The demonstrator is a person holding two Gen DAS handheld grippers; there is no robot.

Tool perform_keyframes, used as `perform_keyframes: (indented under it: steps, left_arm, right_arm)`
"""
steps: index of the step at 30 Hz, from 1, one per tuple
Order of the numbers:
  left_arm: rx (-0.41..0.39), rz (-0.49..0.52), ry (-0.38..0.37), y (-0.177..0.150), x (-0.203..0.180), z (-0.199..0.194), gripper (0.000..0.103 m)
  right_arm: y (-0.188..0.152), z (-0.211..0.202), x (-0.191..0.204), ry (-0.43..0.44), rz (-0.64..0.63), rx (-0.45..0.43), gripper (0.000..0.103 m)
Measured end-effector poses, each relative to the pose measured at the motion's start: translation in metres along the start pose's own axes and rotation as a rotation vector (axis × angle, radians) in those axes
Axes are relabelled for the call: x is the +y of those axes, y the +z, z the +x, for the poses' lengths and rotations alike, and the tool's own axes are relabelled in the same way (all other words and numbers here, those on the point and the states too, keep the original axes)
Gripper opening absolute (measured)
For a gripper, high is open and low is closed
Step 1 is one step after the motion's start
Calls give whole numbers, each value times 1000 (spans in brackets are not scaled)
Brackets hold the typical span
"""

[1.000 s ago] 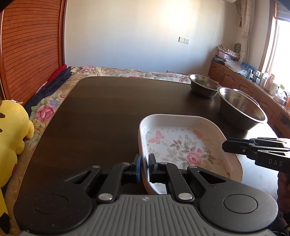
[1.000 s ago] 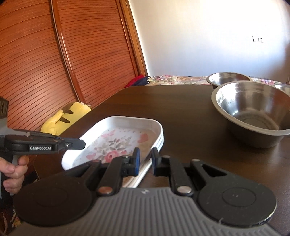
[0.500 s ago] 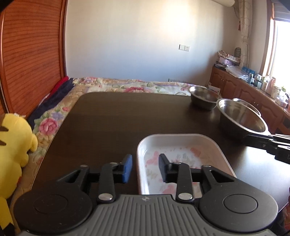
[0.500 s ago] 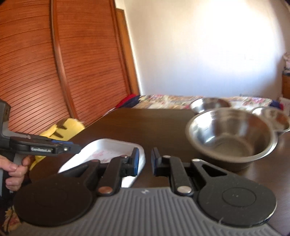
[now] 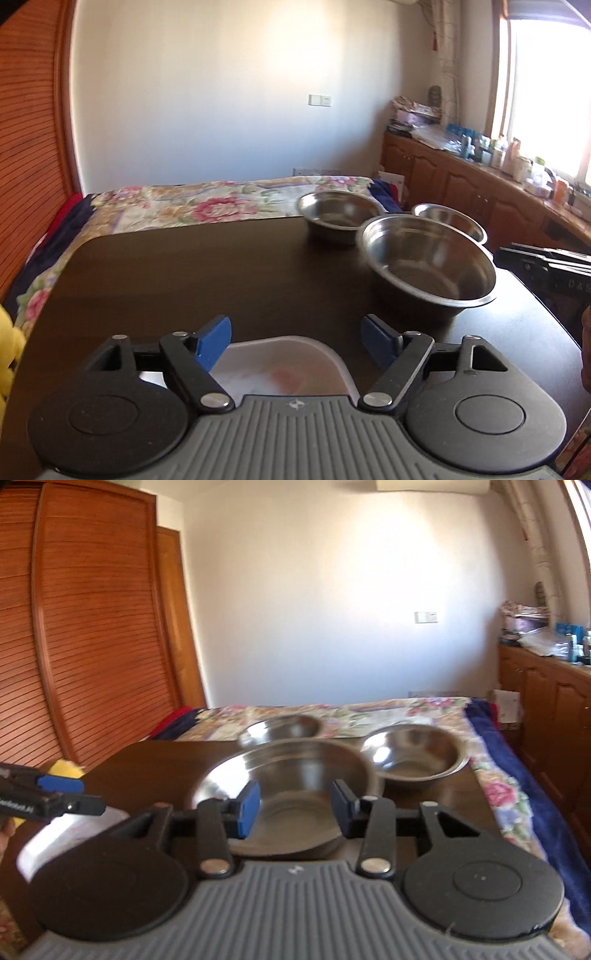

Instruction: Organize plates and bowls

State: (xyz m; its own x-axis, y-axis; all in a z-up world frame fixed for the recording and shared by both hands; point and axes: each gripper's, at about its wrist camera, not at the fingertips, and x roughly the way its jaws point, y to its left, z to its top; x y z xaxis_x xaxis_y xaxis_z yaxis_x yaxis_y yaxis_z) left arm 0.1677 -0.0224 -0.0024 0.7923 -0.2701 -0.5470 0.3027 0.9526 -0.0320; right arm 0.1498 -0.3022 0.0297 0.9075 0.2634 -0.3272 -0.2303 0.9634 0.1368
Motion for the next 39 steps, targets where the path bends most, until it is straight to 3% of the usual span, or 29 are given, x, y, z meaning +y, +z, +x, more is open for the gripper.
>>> perform_keyframes:
  steps: [4,10,16,24,36,39]
  left_arm:
    - [-2,7,-24,13,-18,19,87]
    - [-12,0,-38,26,-37,43,93]
    - [4,-4,-69,30,-50,60,92]
    - [36,-7,-81,33,-60,81,72]
    - [72,-24,-96,34,-67,98,60]
    - [79,-27,-92,34,-67,100,52]
  right_arm:
    - [-1,10,-20,-24,0,-19,65]
    - [-4,35,-36,-22,13,-3,75]
    - [-10,42,-39,13,16,10,75]
    - [-8,45,-43,34,41,24,75]
    - [-7,49,-44,46,37,39,75]
    - [-7,51,-45,54,36,42,68]
